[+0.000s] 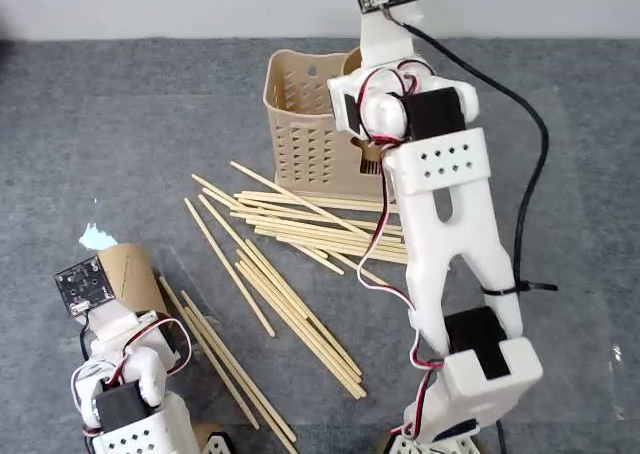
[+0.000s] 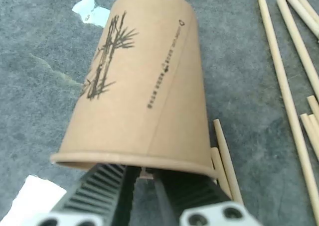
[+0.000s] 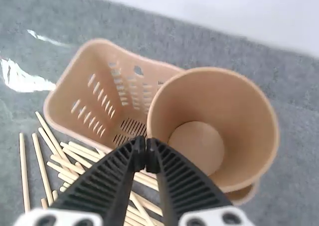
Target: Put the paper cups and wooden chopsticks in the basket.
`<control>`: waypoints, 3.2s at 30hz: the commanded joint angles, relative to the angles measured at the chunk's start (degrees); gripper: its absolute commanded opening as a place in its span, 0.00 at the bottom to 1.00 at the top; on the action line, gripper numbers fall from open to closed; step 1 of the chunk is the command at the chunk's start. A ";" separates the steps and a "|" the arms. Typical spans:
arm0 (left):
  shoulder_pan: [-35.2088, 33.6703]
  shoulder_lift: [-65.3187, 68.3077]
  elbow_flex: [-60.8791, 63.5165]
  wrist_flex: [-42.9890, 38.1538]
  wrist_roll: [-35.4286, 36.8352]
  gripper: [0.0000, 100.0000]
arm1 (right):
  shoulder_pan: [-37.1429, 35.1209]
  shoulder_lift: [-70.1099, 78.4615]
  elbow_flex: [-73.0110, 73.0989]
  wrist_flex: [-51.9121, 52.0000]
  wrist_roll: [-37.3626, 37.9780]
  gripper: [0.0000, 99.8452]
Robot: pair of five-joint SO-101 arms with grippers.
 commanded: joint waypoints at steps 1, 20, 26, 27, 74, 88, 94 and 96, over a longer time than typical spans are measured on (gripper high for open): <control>-0.44 -1.05 -1.10 -1.23 0.00 0.01 | 0.13 1.01 -1.41 0.75 -0.09 0.01; -0.44 -1.05 -1.10 -1.23 0.00 0.01 | -0.75 -9.63 -3.60 0.75 0.00 0.01; -0.44 -1.05 -1.10 -1.23 0.00 0.01 | 1.54 -9.01 -2.02 3.30 -0.18 0.01; -0.44 -1.05 -1.10 -1.23 0.00 0.01 | 2.68 -8.57 -0.79 3.12 -0.18 0.01; -0.44 -1.05 -1.10 -1.23 0.00 0.01 | -18.42 -41.71 29.89 26.24 -0.53 0.01; -0.53 -1.05 -1.27 -1.14 -0.09 0.01 | -18.42 -62.73 63.21 9.01 -0.53 0.01; -0.97 -1.05 -5.76 0.44 -0.18 0.01 | -18.51 -63.78 67.78 4.35 -0.53 0.01; -3.60 -1.05 -8.57 1.23 -0.09 0.01 | -18.51 -63.78 68.66 3.21 -0.53 0.01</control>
